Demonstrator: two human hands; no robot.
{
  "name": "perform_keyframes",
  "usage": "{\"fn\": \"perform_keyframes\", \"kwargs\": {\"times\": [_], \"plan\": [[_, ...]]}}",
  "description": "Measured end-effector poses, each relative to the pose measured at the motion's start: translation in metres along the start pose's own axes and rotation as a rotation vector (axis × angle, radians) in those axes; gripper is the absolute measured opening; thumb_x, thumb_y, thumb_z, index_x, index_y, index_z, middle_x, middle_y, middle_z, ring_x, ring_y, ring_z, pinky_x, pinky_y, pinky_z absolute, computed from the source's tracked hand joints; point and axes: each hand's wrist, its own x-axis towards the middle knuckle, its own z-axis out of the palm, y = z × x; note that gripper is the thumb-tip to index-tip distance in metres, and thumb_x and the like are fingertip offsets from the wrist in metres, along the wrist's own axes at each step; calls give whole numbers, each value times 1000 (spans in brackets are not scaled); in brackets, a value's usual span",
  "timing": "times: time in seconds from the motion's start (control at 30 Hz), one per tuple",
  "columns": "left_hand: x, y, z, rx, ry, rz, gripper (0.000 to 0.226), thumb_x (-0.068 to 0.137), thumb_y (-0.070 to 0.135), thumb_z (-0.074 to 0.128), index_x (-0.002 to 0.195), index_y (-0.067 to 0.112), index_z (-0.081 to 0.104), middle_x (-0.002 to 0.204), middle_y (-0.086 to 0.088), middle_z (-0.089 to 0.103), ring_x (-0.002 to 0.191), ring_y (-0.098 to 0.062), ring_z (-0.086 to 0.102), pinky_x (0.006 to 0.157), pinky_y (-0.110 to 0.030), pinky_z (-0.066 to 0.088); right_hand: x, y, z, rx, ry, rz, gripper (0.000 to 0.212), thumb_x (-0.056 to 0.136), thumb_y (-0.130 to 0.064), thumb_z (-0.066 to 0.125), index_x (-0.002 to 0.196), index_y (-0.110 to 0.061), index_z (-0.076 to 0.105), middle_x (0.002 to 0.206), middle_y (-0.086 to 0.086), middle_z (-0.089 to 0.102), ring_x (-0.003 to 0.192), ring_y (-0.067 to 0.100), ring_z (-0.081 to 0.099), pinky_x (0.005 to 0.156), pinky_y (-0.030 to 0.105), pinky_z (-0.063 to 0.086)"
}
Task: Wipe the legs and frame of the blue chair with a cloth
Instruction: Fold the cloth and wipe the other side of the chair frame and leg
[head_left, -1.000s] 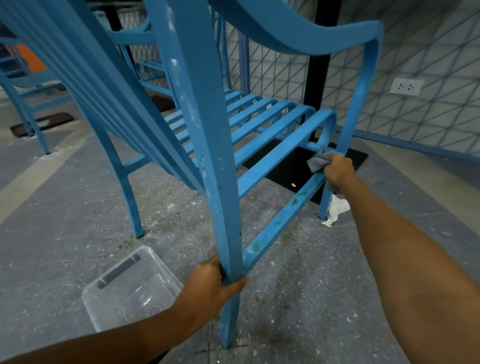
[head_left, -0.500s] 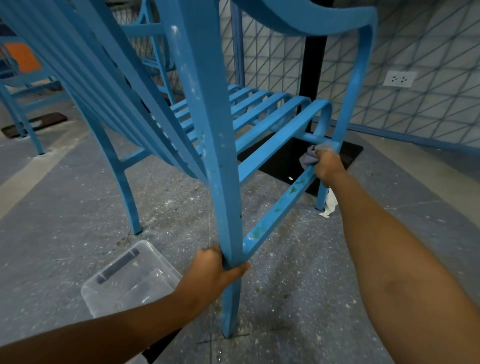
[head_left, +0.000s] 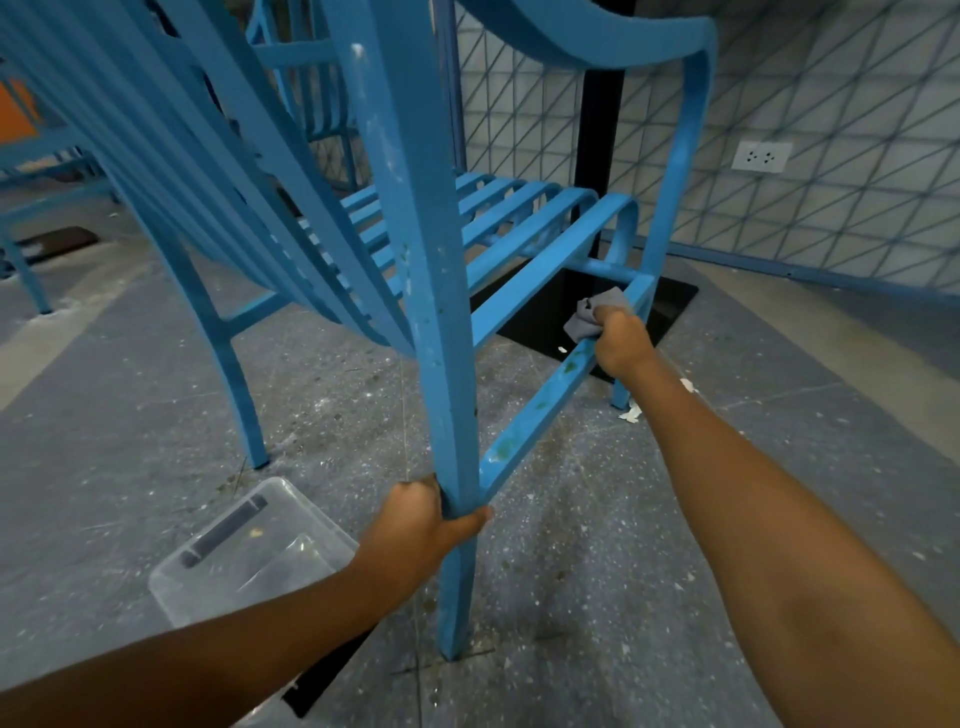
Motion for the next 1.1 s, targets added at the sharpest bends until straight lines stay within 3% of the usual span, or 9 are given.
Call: {"fn": "perform_keyframes", "kwargs": {"times": [0.17,0.23,0.37,0.5,0.7,0.8,0.9,1.1], "plan": [[0,2,1,10,-10,-26,50,79,41,69,115,8,59,76,15,56,66,2,56,53,-7,48,-11,1,5,-46,7,-92,40,89,7,39,128,1,49,133,24,47,123,39,44,104,44,37],[0,3,0,15,-15,-20,50,80,40,68,116,7,59,74,16,53,63,3,53,47,-4,45,-16,-3,7,-60,-16,-87,41,90,5,39,130,-1,47,134,24,46,124,39,43,106,44,35],[-1,4,0,29,-14,6,51,80,40,68,117,6,58,71,17,50,60,5,50,43,-4,43,-27,-9,4,-5,-25,-74,38,90,7,37,125,2,51,129,25,50,121,38,45,101,38,37],[-1,4,-1,37,-6,16,51,80,40,68,115,5,60,69,17,50,58,5,50,41,-4,42,-38,-12,-5,124,77,-73,40,88,10,34,122,0,53,126,26,50,117,37,47,93,30,37],[0,1,1,31,-4,33,51,79,38,69,115,4,60,70,17,50,58,6,50,41,-4,42,-59,-14,5,49,-64,-61,45,93,2,37,137,-6,39,137,25,43,124,39,43,103,36,34],[1,0,1,46,5,45,51,79,39,69,115,4,59,79,8,56,62,-2,54,50,-8,46,-69,-15,11,68,-43,-73,45,94,0,37,138,-7,38,138,24,42,123,40,43,103,37,35],[1,-1,2,41,0,46,50,80,38,68,114,3,59,83,4,58,71,-11,59,63,-21,53,-77,-18,16,61,-27,-100,43,91,4,37,132,-5,45,132,25,46,118,42,48,97,39,40],[1,-2,4,62,22,54,48,80,38,68,114,4,59,72,10,52,58,2,50,45,-8,39,-91,-24,18,83,-94,-100,45,92,3,35,135,-8,43,134,23,46,121,39,46,99,36,38]]}}
